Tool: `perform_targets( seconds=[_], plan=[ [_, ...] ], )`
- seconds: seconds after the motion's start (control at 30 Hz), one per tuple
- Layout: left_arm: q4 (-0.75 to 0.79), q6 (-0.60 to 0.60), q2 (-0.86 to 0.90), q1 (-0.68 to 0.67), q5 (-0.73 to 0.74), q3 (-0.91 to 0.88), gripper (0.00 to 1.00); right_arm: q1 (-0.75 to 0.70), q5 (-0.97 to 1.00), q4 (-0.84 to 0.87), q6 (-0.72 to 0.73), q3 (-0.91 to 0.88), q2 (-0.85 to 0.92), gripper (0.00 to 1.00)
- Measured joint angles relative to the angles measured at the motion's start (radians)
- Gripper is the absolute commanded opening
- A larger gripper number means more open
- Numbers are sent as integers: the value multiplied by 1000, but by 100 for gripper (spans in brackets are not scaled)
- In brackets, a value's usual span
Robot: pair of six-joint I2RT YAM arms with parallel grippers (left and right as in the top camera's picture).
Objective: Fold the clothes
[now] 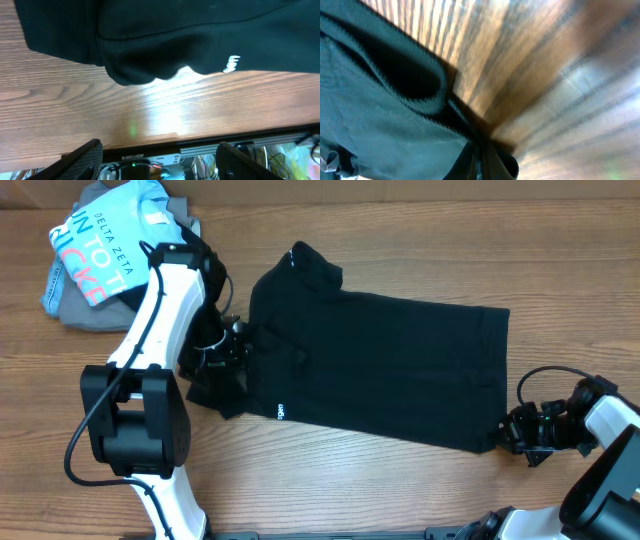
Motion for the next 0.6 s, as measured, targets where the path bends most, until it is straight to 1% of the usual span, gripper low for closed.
perform_targets(
  seconds=[0.1, 0.27, 0.37, 0.4, 0.47, 0.53, 0.57, 0.6],
  plan=[
    [41, -18, 0, 0, -4, -69, 76, 0, 6, -42, 0, 37, 0, 4],
    [174, -72, 0, 0, -36, -208, 75, 0, 12, -64, -4, 82, 0, 4],
    [284, -127, 1, 0, -82, -289, 66, 0, 14, -66, -10, 86, 0, 4],
    [317, -152, 1, 1, -93, -312, 59, 0, 14, -68, -13, 86, 0, 4],
    [356, -185, 1, 1, -108, -341, 36, 0, 15, -69, -18, 86, 0, 4],
    [375, -216, 1, 1, -122, -361, 21, 0, 15, -69, -23, 87, 0, 4],
    [380, -230, 1, 1, -130, -366, 9, 0, 16, -71, -26, 87, 0, 4],
    [382, -245, 1, 1, -138, -369, 4, 0, 18, -71, -26, 87, 0, 4]
  ],
)
